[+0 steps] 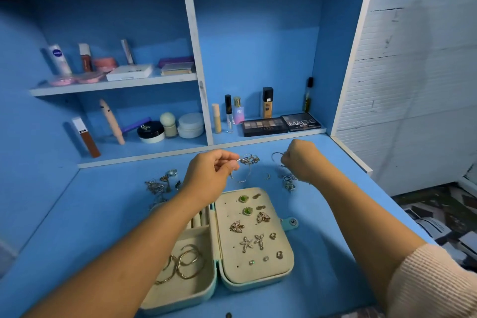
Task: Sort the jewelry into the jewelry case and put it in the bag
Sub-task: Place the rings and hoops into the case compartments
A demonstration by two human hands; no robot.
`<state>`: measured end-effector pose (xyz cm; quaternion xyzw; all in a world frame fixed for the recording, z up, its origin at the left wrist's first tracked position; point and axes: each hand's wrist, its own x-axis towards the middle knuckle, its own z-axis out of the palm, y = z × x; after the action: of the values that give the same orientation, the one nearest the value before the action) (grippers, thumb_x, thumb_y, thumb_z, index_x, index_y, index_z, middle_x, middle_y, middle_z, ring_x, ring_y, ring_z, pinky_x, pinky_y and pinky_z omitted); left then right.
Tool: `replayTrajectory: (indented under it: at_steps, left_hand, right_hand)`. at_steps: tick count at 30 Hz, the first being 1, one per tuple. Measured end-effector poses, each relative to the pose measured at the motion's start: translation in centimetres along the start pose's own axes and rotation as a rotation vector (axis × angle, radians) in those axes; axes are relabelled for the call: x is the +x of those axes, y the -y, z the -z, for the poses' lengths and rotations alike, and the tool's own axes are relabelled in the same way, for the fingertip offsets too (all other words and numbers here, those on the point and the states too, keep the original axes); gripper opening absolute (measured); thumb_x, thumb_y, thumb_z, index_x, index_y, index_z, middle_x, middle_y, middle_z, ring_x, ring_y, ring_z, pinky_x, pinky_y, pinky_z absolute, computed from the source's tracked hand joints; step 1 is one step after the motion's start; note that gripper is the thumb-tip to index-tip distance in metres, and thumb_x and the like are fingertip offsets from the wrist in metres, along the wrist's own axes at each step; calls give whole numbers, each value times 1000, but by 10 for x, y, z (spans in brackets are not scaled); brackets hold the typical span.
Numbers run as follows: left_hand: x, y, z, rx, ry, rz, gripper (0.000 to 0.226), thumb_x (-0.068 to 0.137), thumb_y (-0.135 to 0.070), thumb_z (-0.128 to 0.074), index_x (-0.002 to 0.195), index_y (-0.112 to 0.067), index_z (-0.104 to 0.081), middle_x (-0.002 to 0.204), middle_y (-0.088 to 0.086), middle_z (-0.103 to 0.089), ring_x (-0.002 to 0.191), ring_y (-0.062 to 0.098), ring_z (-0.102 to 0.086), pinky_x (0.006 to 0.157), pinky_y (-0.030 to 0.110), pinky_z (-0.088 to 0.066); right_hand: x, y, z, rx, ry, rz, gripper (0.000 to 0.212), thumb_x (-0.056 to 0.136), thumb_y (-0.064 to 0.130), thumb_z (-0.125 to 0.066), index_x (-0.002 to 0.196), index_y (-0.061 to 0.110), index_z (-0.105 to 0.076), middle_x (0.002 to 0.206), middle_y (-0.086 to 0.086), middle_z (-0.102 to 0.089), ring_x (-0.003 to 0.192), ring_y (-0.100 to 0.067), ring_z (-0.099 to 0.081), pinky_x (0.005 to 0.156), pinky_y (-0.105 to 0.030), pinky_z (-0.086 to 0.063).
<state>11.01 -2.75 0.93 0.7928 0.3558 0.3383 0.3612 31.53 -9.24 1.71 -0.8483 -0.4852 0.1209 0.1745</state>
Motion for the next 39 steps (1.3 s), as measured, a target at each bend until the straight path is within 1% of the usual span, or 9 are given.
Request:
replayTrajectory:
  at_steps: [2,4,6,9,13,15,20,32,39]
  left_hand:
    - [-6,-3,8,-16,-10,10,21,91,-13,-64,87,-34,-65,82,-11,-71,74,1,-65,72,13,-49]
    - [-15,-4,18,-36,-23,27,21,91,-12,-64,87,-33,-66,82,-11,-72,71,-2,-65,70,12,-49]
    - [-28,-3,30,-54,-47,45,21,90,-12,-65,86,-33,-67,81,-9,-73,75,1,-68,74,16,-51]
    - [-53,0,49,-20,-71,59,21,89,-12,-66,86,-32,-68,81,-10,-74,81,4,-69,77,21,-54]
    - [-87,7,72,91,-66,58,21,89,-16,-66,86,-36,-68,79,-18,-72,78,9,-69,76,27,-56]
    - [-101,12,82,139,-72,48,21,89,-16,-67,85,-36,-69,79,-20,-71,76,6,-67,73,24,-54]
    - [-130,19,100,238,-74,19,22,88,-15,-68,83,-37,-69,78,-23,-69,73,2,-65,68,16,-51]
    - [-149,38,90,458,49,-97,11,90,-23,-63,92,-32,-71,83,-21,-64,80,-3,-58,71,16,-47]
    - [-149,47,89,523,37,-197,7,83,-27,-67,84,-32,-72,78,-23,-58,87,-2,-48,72,13,-37]
  right_hand:
    - [-11,6,0,162,-99,64,15,91,9,-48,76,5,-48,66,-8,-50,55,-23,-41,48,-25,-35]
    - [-25,14,-4,315,-117,164,9,91,12,-52,88,8,-59,73,-2,-61,66,-25,-56,54,-28,-46]
    - [-42,23,-8,444,-111,241,14,94,19,-57,105,17,-64,78,6,-64,71,-14,-60,56,-15,-46]
    - [-62,37,-21,395,-174,349,23,95,23,-56,116,21,-66,96,7,-67,74,1,-53,61,0,-37]
    - [-92,58,-40,373,-318,511,21,94,14,-58,110,13,-71,98,-3,-67,83,-12,-60,72,5,-33]
    - [-106,65,-50,383,-325,544,20,93,13,-58,108,11,-71,97,-3,-67,79,-6,-57,72,6,-32]
    - [-131,73,-72,404,-298,573,15,94,22,-57,100,18,-70,90,9,-66,77,10,-51,71,1,-35]
    - [-143,76,-90,349,-292,572,11,89,21,-62,95,18,-71,80,17,-49,72,8,-45,67,0,-33]
    - [-145,75,-91,281,-276,589,13,90,25,-61,97,20,-70,81,11,-51,74,-7,-49,65,-16,-41]
